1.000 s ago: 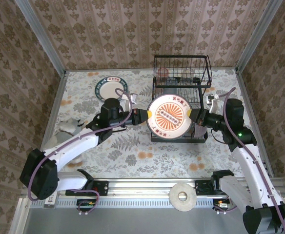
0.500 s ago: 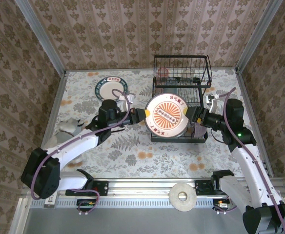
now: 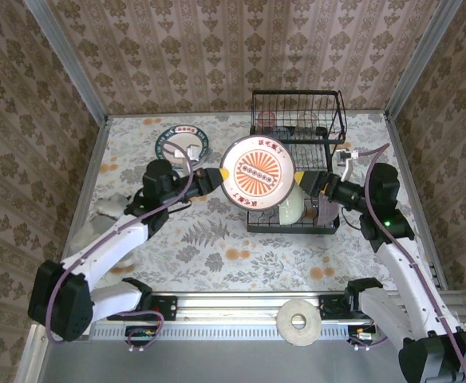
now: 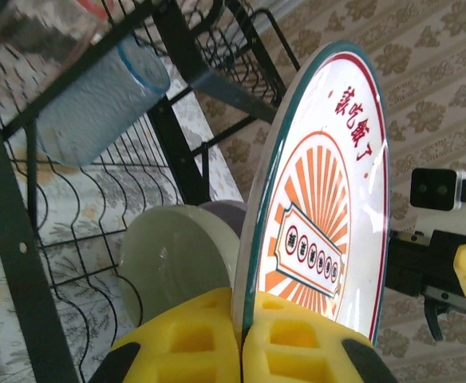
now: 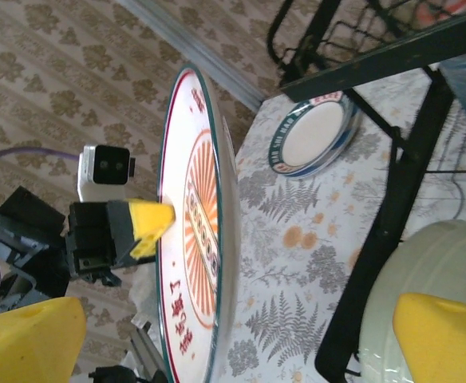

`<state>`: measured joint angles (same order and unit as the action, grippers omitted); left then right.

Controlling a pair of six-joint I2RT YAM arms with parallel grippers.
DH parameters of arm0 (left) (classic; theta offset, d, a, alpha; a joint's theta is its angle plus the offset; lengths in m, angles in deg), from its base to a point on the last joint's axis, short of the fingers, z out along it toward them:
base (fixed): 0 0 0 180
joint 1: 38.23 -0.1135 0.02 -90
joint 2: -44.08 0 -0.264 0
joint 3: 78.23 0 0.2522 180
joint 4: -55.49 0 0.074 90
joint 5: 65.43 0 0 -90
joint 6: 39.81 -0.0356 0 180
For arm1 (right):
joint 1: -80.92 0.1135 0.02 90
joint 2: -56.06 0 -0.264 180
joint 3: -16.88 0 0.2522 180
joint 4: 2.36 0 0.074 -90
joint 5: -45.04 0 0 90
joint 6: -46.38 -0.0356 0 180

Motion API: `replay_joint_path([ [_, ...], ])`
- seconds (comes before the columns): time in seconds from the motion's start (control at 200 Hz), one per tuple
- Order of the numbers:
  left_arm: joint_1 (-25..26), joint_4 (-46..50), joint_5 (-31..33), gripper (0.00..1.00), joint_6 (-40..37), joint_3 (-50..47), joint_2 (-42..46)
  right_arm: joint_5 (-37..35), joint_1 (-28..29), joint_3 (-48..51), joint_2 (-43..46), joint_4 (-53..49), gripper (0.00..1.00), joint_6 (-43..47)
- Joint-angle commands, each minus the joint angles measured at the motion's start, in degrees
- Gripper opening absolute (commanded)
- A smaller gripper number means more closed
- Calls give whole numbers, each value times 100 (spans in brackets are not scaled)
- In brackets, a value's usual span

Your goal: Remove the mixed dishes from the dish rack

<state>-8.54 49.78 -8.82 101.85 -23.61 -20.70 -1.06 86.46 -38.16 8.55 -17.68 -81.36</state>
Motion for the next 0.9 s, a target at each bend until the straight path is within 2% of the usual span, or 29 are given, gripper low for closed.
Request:
replay_joint_path([
  [0.0,-183,419,174,0,-308,224,403,68,279,50,116,393,100,338],
  [0.09,-316,960,331,0,-560,404,608,-136,435,50,144,244,100,547],
  [0.115,-517,1074,381,0,-611,436,658,-212,476,57,147,208,100,597],
  [0.345,-1227,1669,759,0,-681,744,741,-600,1059,344,358,313,100,948],
  [0.605,-1861,1345,983,0,-192,832,149,-1664,1862,550,989,-94,100,1514],
  [0.765,-2309,995,1023,0,-174,906,-327,-1781,2078,636,1044,-40,100,1540],
  [0.895,-2702,723,1089,0,-47,906,-770,-2201,2422,531,916,-276,100,1802],
])
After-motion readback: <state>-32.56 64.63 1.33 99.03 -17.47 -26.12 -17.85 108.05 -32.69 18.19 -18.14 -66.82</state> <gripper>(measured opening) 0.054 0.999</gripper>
